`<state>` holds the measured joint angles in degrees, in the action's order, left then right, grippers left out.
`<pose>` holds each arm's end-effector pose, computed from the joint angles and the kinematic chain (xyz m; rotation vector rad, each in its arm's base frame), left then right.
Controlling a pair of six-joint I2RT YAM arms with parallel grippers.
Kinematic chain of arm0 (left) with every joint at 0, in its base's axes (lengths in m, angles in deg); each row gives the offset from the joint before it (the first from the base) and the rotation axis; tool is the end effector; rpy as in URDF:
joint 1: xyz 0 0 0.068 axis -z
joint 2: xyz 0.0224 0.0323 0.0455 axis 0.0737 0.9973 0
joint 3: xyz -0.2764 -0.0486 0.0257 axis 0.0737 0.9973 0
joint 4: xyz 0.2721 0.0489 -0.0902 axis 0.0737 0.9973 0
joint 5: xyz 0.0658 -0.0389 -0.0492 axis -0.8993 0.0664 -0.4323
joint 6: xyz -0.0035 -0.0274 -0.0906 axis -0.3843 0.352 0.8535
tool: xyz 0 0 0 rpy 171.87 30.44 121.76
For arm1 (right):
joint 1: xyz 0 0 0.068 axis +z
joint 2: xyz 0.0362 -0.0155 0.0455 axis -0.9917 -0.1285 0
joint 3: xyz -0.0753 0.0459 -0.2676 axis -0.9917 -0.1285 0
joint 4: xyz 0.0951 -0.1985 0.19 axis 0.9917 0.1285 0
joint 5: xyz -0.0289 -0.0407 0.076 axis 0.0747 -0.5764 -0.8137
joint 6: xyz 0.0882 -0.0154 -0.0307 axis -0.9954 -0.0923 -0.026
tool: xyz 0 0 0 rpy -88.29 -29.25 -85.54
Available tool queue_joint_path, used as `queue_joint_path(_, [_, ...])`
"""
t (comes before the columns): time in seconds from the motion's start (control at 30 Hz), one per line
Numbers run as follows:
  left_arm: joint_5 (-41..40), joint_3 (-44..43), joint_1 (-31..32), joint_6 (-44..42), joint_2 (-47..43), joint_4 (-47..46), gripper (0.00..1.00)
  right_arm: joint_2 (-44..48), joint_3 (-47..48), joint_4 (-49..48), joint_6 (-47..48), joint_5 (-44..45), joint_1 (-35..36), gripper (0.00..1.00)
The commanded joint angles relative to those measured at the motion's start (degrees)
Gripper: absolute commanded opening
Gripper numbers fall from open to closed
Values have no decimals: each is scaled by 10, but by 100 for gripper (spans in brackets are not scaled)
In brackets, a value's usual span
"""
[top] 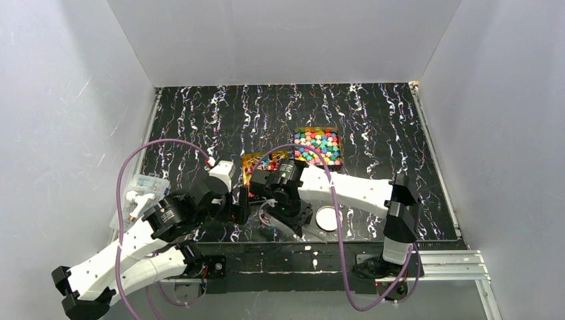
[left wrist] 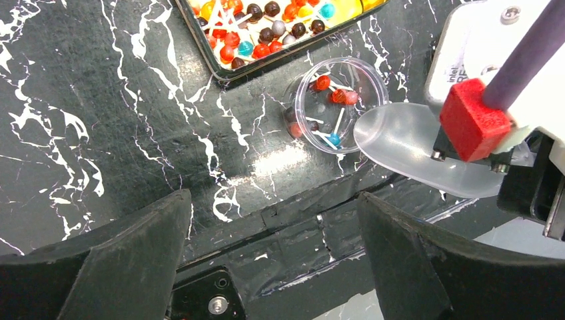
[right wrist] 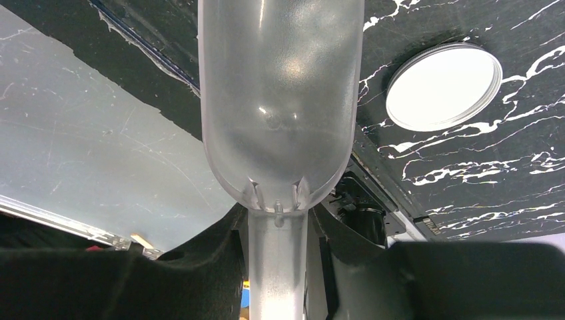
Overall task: Pack the candies
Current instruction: Place the fake candies in the packing bottle, then adjust the spatula.
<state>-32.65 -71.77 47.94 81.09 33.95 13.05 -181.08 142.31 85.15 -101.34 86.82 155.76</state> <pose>0.1366 -0.1426 0.2795 0.2404 2.2810 -0.5297 0.1054 0.3514 0.2377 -1.4585 2.7685 0.0432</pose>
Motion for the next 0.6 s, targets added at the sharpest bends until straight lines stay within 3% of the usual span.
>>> queue_joint_path(0.0, [15,4,-4,-6,9,-7,94,40,-5,9,-2,3,-1,1])
queue_joint_path(0.57, [77,-32,-4,46,63,-44,94,211,-176,-206,60,40,45,1])
